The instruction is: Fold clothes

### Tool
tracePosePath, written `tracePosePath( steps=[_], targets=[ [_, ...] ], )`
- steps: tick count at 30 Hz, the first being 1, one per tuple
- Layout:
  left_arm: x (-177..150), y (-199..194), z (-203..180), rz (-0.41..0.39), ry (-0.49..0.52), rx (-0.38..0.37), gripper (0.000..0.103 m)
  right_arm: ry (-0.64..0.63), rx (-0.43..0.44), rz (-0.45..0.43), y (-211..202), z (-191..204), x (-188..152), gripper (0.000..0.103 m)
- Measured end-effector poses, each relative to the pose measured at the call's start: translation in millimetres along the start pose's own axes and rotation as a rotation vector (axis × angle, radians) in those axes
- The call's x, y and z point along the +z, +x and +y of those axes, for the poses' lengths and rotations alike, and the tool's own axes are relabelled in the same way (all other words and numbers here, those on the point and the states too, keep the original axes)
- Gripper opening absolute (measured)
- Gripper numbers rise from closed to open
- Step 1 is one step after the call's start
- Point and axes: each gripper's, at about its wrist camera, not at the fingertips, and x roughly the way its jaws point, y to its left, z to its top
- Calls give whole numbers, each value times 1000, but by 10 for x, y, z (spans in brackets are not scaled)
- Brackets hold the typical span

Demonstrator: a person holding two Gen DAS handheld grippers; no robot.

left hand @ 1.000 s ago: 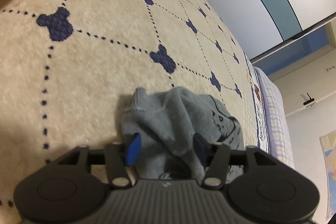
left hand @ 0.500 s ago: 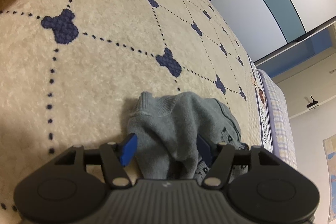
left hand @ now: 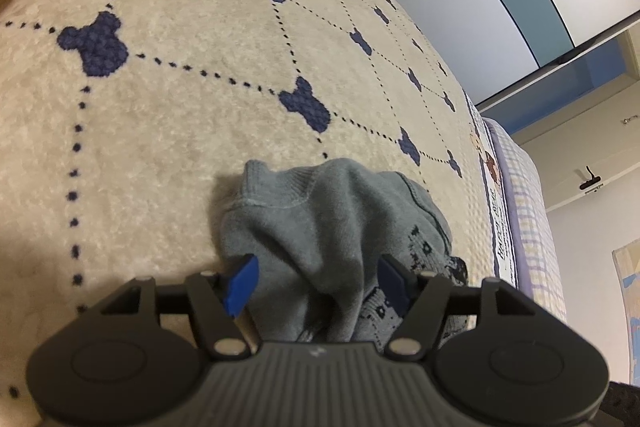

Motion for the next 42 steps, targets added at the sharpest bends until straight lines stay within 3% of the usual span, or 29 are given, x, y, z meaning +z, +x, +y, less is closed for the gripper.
tracePosePath(
  steps=[7,11,14,16,17,18,22,28,33,36,40,42],
  targets=[
    [17,158,-64,7,-8,2,63,47,-79,-10,319,-218,74,46],
    [24,236,-88,3,-10,24,46,88,-103,18,491,-306,49,46],
    [26,252,-196,-26,64,62,28,90,-101,19,521,-302,26,45],
    [29,245,-279,-52,118,75,14,82,-97,4,500,-272,26,35],
    [37,233,-324,-69,142,71,10,84,-90,-2,483,-263,31,15],
    [49,212,-369,-87,165,59,8,91,-79,-6,462,-258,39,9],
    [111,76,-540,-164,241,-25,7,94,-29,-45,317,-197,115,8],
    [180,-172,-749,-232,355,-246,6,35,134,-76,2,23,155,8],
    [51,-233,-909,-179,508,-405,4,-78,214,-31,-106,272,72,8],
    [-83,-178,-973,-123,590,-430,4,-88,193,-9,-118,302,53,13],
    [-208,-19,-999,-65,624,-375,5,-55,148,-21,-132,185,82,13],
    [-228,26,-994,-53,610,-347,11,-29,135,-29,-141,113,95,13]
  ],
)
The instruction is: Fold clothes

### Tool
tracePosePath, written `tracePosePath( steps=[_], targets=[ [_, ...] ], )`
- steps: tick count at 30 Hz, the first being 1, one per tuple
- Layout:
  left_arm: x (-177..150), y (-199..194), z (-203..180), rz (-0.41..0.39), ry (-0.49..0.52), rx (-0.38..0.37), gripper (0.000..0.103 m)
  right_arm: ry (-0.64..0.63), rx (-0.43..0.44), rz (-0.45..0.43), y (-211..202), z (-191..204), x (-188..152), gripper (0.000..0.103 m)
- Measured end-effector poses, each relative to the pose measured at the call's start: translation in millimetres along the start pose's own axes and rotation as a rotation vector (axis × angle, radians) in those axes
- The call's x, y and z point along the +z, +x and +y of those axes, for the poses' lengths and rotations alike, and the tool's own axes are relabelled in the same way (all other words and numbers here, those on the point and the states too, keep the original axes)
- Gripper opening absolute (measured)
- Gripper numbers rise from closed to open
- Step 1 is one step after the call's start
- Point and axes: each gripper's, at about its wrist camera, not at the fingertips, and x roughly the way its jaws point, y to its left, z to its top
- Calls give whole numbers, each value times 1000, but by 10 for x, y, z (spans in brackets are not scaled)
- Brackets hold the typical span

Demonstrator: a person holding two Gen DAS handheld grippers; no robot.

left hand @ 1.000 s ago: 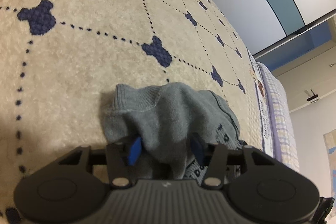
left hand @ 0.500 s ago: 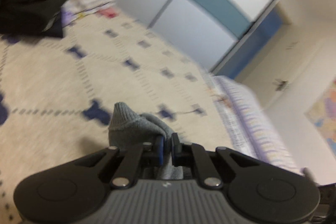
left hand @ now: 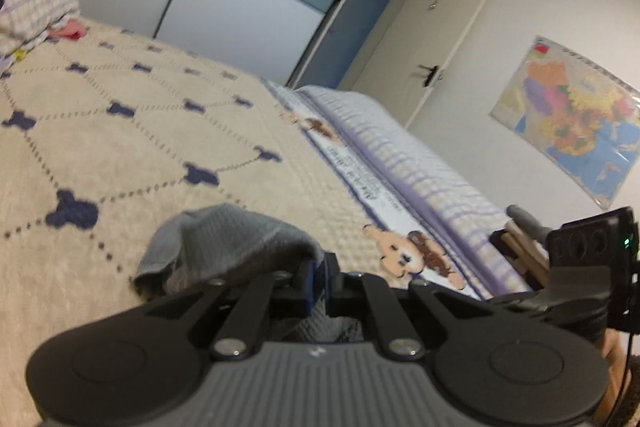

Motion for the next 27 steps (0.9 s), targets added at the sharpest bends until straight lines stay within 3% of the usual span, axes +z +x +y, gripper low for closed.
tracePosePath(
  steps=[3,6,13,18,27],
  targets=[
    [-13,36,16,21,-19,31,38,12,-21,-5,-9,-64,4,13],
    [-50,38,36,42,-52,74,48,23,-51,-8,-4,-105,-2,13],
    [-116,-103,166,91,-162,210,61,77,-95,-5,17,-233,0,13],
    [-89,-263,401,48,-281,258,80,120,-108,-23,12,-316,24,20],
    [-54,-49,871,13,-506,320,84,165,-132,-35,45,-408,41,37]
  ],
)
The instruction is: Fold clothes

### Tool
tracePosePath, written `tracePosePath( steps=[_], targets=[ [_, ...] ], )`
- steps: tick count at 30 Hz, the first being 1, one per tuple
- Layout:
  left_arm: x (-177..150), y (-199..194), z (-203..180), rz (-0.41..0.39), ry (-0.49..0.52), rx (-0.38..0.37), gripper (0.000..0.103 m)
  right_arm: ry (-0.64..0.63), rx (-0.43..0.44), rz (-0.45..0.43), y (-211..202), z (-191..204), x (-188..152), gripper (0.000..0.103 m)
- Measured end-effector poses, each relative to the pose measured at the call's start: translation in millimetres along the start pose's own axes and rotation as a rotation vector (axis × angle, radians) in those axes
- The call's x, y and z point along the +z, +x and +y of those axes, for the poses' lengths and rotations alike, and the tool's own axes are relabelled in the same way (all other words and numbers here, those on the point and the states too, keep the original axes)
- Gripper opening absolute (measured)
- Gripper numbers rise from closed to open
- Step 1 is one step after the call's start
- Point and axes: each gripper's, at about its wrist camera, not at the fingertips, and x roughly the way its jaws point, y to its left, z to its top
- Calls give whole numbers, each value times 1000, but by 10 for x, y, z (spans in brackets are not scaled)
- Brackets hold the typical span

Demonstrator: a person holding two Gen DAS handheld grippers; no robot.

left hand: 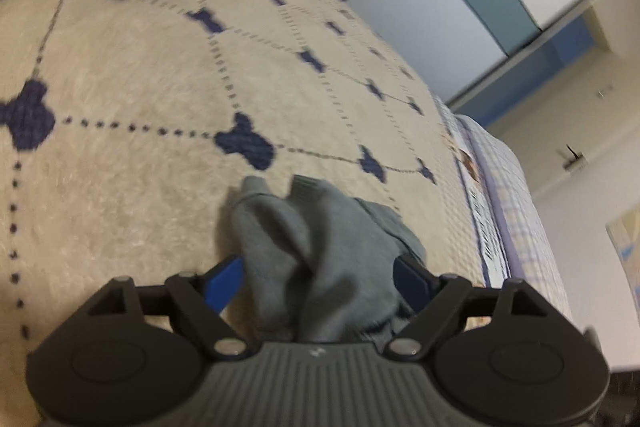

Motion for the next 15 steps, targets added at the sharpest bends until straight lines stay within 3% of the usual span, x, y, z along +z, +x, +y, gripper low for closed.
tracePosePath(
  steps=[5,7,9,11,15],
  targets=[
    [-29,252,141,-6,-115,-28,81,29,-12,5,51,-56,10,38],
    [-63,321,153,-23,-138,-53,68,42,-21,2,65,-85,22,38],
    [-94,366,124,-31,-134,-68,39,59,-28,-4,71,-125,41,38],
    [-126,385,68,-35,-108,-95,19,77,-35,-15,65,-174,70,38],
    [-217,329,-119,-36,13,-207,12,115,-64,-43,54,-289,136,39]
  ],
)
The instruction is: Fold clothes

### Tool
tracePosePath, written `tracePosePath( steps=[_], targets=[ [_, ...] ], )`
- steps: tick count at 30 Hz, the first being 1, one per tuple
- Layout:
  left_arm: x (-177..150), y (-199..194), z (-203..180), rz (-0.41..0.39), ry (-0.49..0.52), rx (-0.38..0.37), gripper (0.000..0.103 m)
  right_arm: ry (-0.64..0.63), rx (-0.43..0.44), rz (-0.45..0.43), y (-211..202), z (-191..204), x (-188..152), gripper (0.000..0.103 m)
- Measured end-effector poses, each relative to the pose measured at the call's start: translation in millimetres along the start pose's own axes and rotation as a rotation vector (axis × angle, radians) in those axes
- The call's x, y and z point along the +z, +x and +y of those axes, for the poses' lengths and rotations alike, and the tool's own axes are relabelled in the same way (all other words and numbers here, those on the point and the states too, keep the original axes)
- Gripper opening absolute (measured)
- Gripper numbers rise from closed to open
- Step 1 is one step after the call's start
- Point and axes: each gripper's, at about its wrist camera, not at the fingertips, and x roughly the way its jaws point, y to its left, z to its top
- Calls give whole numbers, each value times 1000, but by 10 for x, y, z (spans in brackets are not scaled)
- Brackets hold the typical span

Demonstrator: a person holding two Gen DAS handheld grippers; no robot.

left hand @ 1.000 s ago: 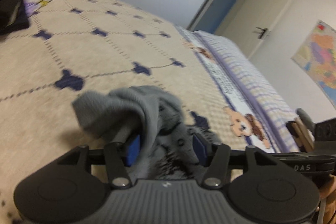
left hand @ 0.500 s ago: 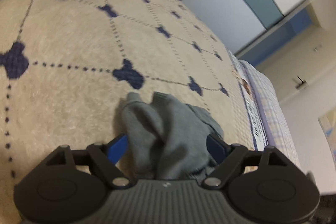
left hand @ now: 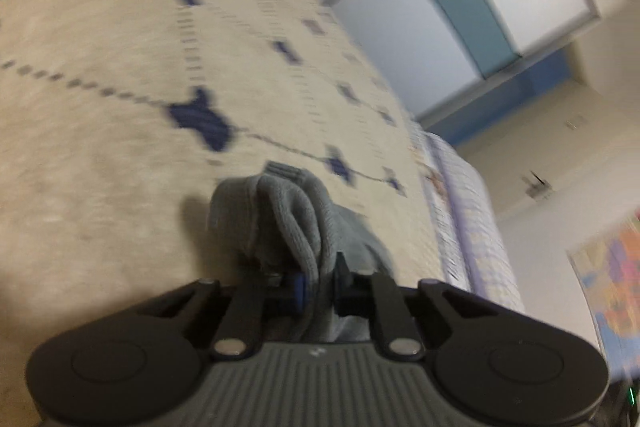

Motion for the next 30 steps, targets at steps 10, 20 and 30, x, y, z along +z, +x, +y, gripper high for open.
tracePosePath(
  steps=[10,20,30],
  targets=[
    [-700,-48,-756,242,497,-260,11,29,-11,-28,-31,-112,123,39],
    [-1323,-15,-1018,423,837,-234,11,-44,41,6,12,51,109,40],
    [-1317,-16,-986,405,819,-223,17,-199,105,-3,37,466,28,48]
  ],
)
